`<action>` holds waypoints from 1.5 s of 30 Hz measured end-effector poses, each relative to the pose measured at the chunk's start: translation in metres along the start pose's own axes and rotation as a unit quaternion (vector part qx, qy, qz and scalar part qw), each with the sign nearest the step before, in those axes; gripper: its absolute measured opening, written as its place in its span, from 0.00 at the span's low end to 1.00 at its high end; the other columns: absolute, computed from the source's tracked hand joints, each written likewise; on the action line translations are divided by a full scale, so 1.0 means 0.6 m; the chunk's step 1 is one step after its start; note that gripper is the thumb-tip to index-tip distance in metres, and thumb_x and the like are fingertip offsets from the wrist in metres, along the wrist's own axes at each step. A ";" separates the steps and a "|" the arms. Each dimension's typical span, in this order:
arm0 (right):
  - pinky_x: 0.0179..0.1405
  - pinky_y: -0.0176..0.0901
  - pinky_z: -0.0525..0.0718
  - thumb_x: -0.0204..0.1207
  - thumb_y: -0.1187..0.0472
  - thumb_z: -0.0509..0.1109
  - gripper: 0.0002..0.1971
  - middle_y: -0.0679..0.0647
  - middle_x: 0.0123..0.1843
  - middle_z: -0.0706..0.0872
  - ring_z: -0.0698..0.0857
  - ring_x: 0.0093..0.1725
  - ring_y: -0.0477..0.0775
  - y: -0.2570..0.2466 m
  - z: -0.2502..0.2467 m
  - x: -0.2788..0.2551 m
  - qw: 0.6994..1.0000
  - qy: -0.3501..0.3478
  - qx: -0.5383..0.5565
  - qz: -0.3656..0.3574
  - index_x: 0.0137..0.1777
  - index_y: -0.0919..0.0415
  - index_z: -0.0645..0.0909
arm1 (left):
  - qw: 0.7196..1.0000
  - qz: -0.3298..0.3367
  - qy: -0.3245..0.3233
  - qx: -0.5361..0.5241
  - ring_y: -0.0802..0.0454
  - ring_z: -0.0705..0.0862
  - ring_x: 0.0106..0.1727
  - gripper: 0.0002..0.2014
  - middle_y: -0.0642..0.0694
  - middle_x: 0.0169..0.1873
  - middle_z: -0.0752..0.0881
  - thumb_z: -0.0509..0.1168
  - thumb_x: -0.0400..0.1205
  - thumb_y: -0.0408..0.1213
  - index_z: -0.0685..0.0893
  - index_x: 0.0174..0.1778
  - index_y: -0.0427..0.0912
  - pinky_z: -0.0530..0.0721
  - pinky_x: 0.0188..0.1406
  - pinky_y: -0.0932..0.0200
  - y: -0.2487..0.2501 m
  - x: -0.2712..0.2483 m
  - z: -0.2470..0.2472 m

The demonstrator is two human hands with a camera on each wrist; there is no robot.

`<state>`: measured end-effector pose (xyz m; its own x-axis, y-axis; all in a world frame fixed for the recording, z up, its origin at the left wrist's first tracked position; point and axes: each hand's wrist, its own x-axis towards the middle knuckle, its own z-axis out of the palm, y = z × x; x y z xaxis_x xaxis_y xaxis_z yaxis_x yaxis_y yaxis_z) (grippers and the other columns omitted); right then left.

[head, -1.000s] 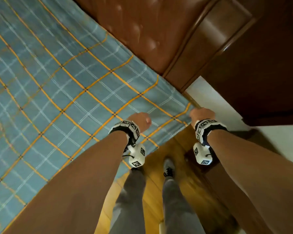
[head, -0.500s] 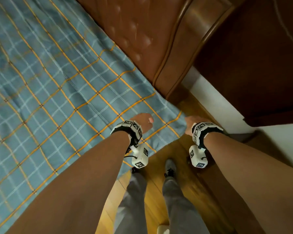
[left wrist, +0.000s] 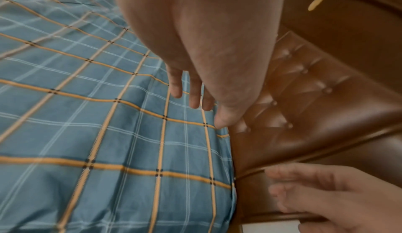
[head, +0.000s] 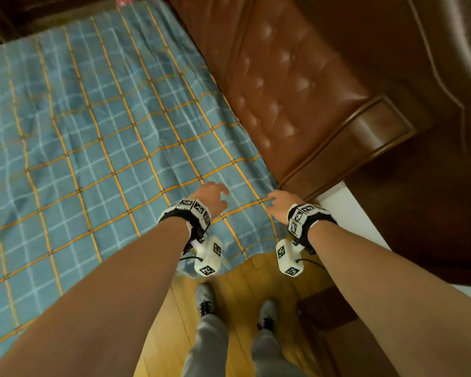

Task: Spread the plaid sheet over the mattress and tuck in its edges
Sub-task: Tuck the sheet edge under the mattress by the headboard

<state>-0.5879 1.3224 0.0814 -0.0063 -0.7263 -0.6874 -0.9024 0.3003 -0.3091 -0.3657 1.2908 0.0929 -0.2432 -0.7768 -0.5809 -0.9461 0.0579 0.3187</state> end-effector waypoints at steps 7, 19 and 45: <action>0.72 0.53 0.75 0.82 0.49 0.61 0.30 0.61 0.79 0.72 0.75 0.74 0.64 -0.070 0.037 0.165 0.997 0.009 0.032 0.065 0.82 0.59 0.63 | 0.999 -0.022 0.013 0.022 0.39 0.62 0.81 0.31 0.47 0.81 0.62 0.64 0.81 0.42 0.64 0.81 0.54 0.69 0.76 0.37 -0.101 0.131 -0.021; 0.72 0.57 0.71 0.78 0.46 0.65 0.34 0.65 0.77 0.69 0.72 0.75 0.68 -0.039 0.091 0.530 0.982 0.064 0.081 0.158 0.78 0.64 0.64 | 0.998 -0.047 -0.023 0.017 0.41 0.54 0.84 0.35 0.50 0.84 0.54 0.65 0.80 0.45 0.59 0.83 0.56 0.64 0.78 0.34 -0.159 0.461 0.082; 0.69 0.55 0.74 0.77 0.55 0.65 0.29 0.63 0.74 0.75 0.73 0.74 0.64 -0.216 -0.068 0.714 0.986 0.146 0.074 0.020 0.76 0.66 0.66 | 0.998 -0.059 -0.005 0.013 0.39 0.53 0.83 0.40 0.48 0.84 0.50 0.70 0.76 0.38 0.59 0.82 0.57 0.69 0.74 0.33 -0.229 0.688 -0.068</action>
<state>-0.4912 0.9472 -0.1463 -0.1836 -0.8533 -0.4880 -0.8264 0.4028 -0.3934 -0.3272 0.9366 -0.1599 -0.1314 -0.7731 -0.6206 -0.9735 -0.0175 0.2279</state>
